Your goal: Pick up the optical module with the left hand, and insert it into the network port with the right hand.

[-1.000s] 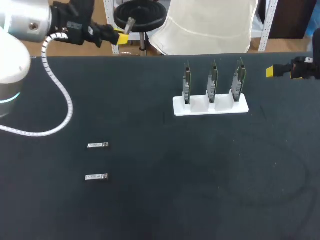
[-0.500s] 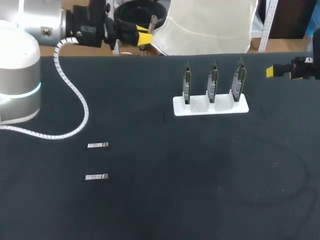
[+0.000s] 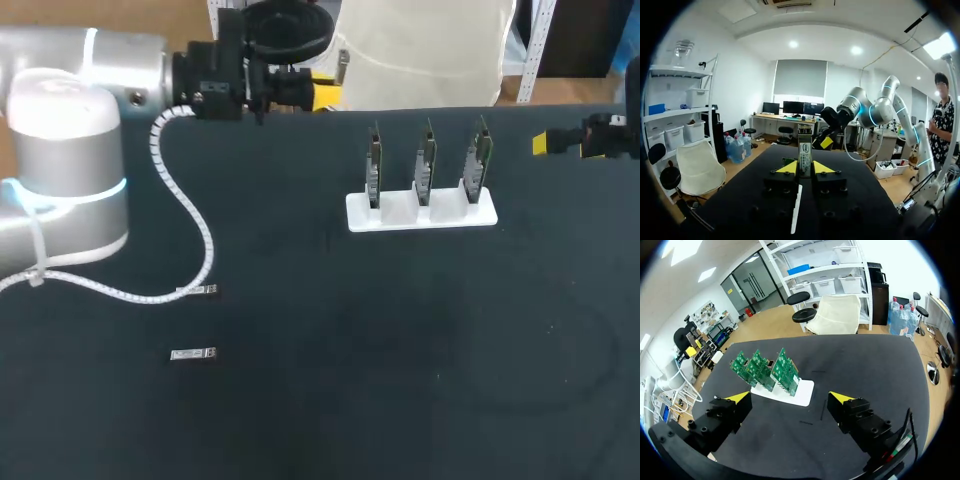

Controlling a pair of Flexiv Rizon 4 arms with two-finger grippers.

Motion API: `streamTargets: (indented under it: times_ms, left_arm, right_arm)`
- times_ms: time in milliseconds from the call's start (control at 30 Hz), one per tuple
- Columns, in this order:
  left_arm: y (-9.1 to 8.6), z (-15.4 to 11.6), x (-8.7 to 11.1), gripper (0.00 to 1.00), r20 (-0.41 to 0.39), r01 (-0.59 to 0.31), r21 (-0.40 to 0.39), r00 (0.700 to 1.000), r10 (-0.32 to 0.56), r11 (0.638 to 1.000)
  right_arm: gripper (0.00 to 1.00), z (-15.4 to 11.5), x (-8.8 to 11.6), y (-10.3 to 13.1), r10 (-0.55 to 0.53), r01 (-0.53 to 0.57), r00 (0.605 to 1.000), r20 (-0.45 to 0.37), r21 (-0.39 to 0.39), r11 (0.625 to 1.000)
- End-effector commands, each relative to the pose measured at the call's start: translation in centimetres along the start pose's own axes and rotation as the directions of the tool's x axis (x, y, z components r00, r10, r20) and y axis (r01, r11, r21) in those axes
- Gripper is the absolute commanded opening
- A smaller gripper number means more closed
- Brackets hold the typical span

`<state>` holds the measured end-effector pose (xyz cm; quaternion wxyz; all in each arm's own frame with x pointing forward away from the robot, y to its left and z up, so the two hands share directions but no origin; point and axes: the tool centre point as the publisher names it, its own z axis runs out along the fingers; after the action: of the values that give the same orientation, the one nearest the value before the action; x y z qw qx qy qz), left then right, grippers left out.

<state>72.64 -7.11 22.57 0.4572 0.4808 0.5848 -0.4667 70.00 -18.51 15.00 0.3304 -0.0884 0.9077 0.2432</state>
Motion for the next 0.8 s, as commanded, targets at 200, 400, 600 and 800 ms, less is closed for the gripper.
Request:
streamTargets:
  times_ms: [200,400,600,800]
  left_arm:
    - [1.1,3.6,0.6,0.0,-0.022,-0.011,0.081,1.0,0.013,0.997]
    - [1.4,4.4,1.0,0.0,-0.023,-0.007,0.113,1.0,0.01,0.994]
    - [1.8,4.7,1.2,0.0,0.004,0.0,0.136,1.0,0.0,0.991]
    - [1.6,5.1,0.8,0.0,0.056,-0.01,0.16,0.998,0.001,0.987]
  right_arm:
    - [1.0,0.0,0.0,0.0,0.0,0.0,1.0,0.0,0.0,1.0]
    - [1.0,0.0,0.0,0.0,0.0,0.0,1.0,0.0,0.0,1.0]
    - [1.0,0.0,0.0,0.0,0.0,0.0,1.0,0.0,0.0,1.0]
    - [1.0,0.0,0.0,0.0,0.0,0.0,1.0,0.0,0.0,1.0]
